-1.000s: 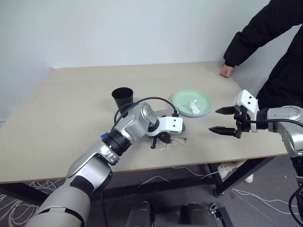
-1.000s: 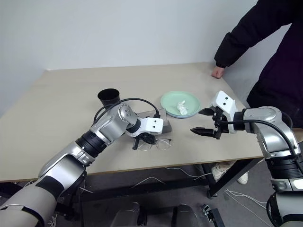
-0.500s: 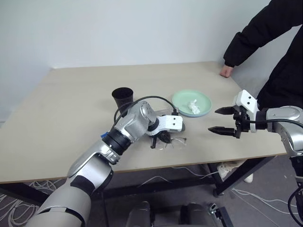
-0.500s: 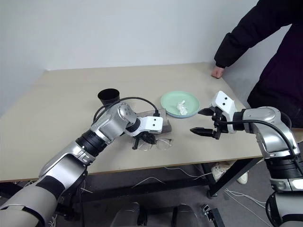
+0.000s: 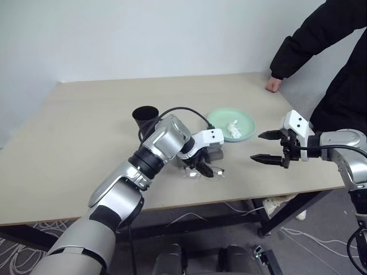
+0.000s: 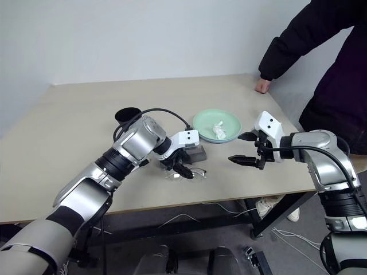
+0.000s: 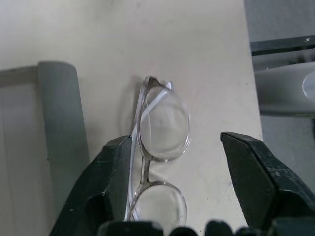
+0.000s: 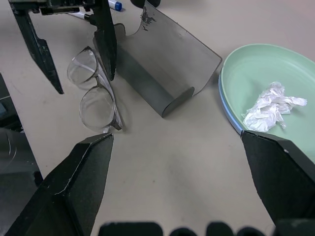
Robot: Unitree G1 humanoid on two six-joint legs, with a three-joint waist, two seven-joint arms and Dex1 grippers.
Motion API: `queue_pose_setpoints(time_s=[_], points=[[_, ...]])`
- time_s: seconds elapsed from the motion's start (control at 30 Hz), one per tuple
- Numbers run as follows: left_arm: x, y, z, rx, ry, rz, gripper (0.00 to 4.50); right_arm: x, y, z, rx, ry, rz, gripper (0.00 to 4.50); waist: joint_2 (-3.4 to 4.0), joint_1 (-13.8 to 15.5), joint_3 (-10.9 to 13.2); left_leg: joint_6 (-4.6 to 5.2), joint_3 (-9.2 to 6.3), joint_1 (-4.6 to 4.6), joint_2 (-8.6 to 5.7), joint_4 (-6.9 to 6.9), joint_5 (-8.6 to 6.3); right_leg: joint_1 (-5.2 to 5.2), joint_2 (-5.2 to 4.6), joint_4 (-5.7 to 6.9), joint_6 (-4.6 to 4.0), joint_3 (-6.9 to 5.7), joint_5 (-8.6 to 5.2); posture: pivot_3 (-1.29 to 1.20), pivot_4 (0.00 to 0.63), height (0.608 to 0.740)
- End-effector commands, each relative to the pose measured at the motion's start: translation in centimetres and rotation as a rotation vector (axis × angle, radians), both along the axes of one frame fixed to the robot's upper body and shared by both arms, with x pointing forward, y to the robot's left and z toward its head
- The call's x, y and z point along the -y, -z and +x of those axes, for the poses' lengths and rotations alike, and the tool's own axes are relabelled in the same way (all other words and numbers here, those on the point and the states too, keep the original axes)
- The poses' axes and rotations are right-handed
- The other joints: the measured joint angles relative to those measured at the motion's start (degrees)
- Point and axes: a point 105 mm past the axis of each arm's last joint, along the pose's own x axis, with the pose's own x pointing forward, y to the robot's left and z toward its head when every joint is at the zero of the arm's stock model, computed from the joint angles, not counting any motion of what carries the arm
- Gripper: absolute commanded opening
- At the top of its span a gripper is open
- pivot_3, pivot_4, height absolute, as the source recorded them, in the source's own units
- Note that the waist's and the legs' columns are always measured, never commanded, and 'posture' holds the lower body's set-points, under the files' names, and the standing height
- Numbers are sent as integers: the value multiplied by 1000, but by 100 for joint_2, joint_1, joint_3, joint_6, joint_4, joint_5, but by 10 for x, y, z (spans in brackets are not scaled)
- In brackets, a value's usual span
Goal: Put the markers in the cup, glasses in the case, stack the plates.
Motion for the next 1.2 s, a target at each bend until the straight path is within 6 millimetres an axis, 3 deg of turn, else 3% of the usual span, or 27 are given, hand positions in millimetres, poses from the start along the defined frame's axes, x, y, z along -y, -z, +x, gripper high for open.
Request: queue_pose_setpoints(time_s=[0.03, 0.3, 0.7, 0.8, 1.03, 1.2], points=[[-1, -9, 7, 113, 49, 18, 3087, -3, -16, 3, 62, -11, 6, 4500, 0, 1, 0, -1, 1, 0, 0, 1, 0, 1, -1, -1, 0, 0, 0, 0, 0, 740], [-7, 2, 18, 291, 143, 109, 3087, -3, -17, 3, 70, -10, 10, 4500, 0, 6, 0, -1, 2, 0, 0, 7, -1, 2, -3, -2, 0, 0, 0, 0, 0, 740], [-5, 14, 13, 295, 172, 120, 3087, -4, -17, 3, 77, -10, 13, 4500, 0, 6, 0, -1, 2, 0, 0, 7, -1, 2, -3, 1, 0, 0, 1, 0, 0, 740], [-4, 15, 11, 291, 177, 117, 2509, -4, -17, 3, 80, -9, 12, 4500, 0, 7, 0, -1, 2, 0, 0, 8, -1, 3, -3, 1, 0, 0, 1, 0, 0, 740], [-4, 18, 9, 293, 190, 125, 59, -5, -17, 2, 82, -10, 13, 4500, 3, 6, -2, -1, 1, 1, 0, 9, -1, 4, -3, 2, 0, 0, 1, 0, 0, 740], [-4, 19, 8, 293, 200, 128, 26, -5, -18, 2, 82, -11, 15, 4500, 3, 7, -2, -1, 1, 8, 0, 10, -1, 6, -3, 1, 0, -1, 1, 0, 0, 740]])
